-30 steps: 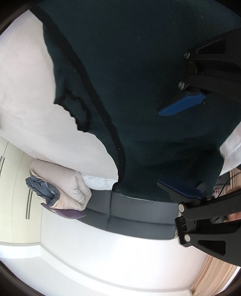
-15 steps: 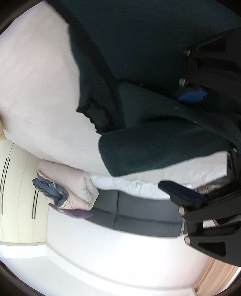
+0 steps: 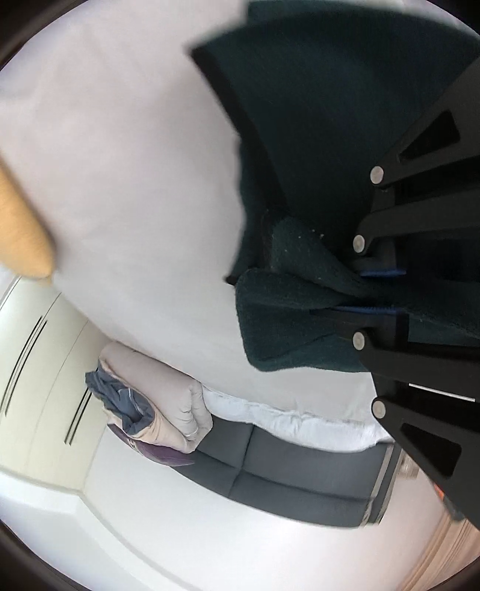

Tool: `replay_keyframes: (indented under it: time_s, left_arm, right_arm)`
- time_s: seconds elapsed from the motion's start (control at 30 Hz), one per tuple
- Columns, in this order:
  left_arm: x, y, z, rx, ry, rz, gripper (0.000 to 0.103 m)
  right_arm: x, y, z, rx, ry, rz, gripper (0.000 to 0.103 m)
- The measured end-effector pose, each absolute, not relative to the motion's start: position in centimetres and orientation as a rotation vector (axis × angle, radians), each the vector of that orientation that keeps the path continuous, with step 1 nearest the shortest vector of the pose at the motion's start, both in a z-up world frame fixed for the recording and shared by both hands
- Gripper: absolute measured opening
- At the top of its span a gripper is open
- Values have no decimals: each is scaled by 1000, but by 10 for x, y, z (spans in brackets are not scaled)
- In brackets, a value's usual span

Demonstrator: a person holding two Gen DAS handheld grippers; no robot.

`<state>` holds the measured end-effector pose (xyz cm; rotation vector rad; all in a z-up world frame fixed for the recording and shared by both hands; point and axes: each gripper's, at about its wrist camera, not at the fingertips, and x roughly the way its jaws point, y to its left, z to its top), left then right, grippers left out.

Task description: Fold small clothes

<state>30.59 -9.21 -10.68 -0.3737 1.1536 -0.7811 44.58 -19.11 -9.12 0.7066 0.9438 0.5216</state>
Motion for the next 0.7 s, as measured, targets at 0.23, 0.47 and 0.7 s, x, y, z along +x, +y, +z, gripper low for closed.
replay_keyframes:
  time_s: [0.23, 0.47, 0.7]
  left_arm:
    - [307, -134, -106, -352, 1171, -842, 7]
    - [326, -141, -106, -335, 1210, -855, 7]
    - [335, -152, -109, -330, 1228, -838, 7]
  right_arm:
    - [439, -249, -86, 660, 957, 489, 12]
    - [436, -289, -102, 657, 1010, 439, 12]
    - [431, -308, -106, 647, 1019, 430, 12]
